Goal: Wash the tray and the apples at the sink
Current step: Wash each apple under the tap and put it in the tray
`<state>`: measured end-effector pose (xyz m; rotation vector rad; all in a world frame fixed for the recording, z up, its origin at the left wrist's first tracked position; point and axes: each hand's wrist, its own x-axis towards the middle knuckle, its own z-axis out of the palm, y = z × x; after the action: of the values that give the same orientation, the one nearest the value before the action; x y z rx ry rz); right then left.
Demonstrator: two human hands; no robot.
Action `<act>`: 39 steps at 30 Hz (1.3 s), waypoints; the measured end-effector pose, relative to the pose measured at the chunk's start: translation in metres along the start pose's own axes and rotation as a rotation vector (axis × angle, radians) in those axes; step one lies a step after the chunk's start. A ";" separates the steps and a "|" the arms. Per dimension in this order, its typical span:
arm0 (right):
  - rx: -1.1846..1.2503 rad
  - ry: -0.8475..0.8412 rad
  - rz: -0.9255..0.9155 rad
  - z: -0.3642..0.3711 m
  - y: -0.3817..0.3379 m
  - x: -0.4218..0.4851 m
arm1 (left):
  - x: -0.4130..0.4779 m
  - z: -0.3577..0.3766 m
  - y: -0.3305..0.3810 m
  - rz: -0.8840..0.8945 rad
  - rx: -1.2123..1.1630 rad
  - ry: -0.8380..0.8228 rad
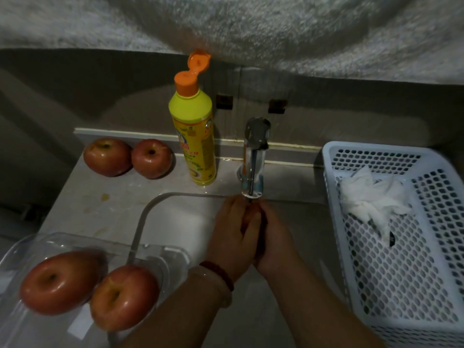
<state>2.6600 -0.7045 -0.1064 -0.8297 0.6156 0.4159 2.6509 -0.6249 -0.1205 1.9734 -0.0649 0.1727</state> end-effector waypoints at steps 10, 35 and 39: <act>-0.718 -0.015 -0.670 -0.007 0.018 -0.006 | 0.014 -0.011 0.025 -0.771 -0.657 0.094; -0.626 0.115 -0.620 0.002 0.001 -0.007 | 0.000 -0.002 0.021 -0.351 -0.419 0.113; -1.141 -0.017 -1.031 -0.015 0.024 0.001 | 0.015 -0.014 0.017 -0.903 -1.043 -0.049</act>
<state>2.6421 -0.7020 -0.1278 -2.0684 -0.1984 -0.2419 2.6619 -0.6177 -0.0975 0.8247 0.5858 -0.4298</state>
